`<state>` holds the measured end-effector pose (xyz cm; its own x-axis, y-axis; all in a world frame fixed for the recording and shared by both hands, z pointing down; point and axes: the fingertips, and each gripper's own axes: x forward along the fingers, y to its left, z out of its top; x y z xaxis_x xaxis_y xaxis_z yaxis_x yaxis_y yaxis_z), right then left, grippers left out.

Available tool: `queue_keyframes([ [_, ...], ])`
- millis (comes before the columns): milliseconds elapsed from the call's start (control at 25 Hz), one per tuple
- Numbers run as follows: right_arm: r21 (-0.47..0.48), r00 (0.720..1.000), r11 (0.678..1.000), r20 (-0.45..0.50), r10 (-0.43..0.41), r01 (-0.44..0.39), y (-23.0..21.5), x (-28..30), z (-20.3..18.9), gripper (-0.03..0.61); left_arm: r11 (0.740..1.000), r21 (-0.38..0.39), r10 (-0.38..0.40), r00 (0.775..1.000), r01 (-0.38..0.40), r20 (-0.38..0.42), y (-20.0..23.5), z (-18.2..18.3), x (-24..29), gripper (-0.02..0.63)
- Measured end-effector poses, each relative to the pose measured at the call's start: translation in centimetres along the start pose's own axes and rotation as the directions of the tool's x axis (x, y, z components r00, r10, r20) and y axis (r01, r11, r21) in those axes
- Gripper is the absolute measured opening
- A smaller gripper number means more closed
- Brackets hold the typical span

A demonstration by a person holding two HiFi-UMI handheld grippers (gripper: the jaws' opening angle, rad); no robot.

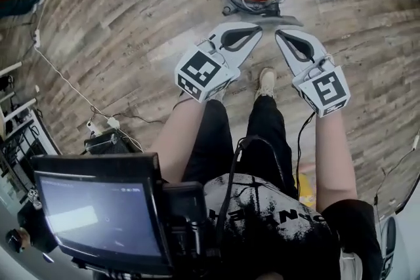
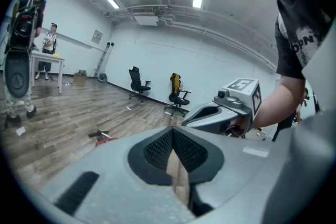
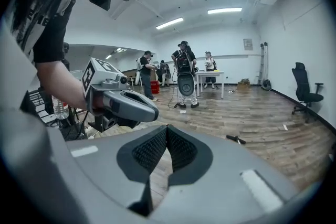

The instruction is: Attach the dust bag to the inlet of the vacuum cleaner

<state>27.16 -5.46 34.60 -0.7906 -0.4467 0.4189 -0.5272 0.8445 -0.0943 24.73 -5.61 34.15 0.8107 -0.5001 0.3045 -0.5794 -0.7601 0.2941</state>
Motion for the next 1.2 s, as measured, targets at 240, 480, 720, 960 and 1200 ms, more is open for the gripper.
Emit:
queue_keyframes([
  [240, -0.046, 0.99, 0.99, 0.038, 0.138, -0.136, 2.8, -2.4, 10.1, 0.006, 0.992, -0.003, 0.125, 0.992, -0.125, 0.021, -2.0, 9.3, -6.2, 0.0],
  [480, -0.117, 0.961, 0.959, 0.071, 0.267, -0.258, 5.5, -4.2, 17.4, 0.005, 0.964, -0.006, 0.264, 0.952, -0.267, 0.153, -4.0, 15.9, -11.6, 0.0],
  [720, -0.246, 0.942, 0.927, 0.108, 0.317, -0.284, 9.4, -5.8, 22.0, 0.005, 0.94, 0.059, 0.315, 0.919, -0.337, 0.236, -6.5, 20.2, -17.6, 0.0],
  [960, -0.328, 0.943, 0.914, 0.144, 0.299, -0.239, 14.3, -6.3, 25.0, 0.005, 0.903, 0.17, 0.327, 0.889, -0.394, 0.322, -9.1, 22.3, -23.2, 0.0],
  [1200, -0.319, 0.943, 0.923, 0.176, 0.282, -0.216, 19.6, -5.3, 25.4, 0.005, 0.925, 0.173, 0.274, 0.909, -0.339, 0.315, -10.1, 20.7, -27.2, 0.0],
])
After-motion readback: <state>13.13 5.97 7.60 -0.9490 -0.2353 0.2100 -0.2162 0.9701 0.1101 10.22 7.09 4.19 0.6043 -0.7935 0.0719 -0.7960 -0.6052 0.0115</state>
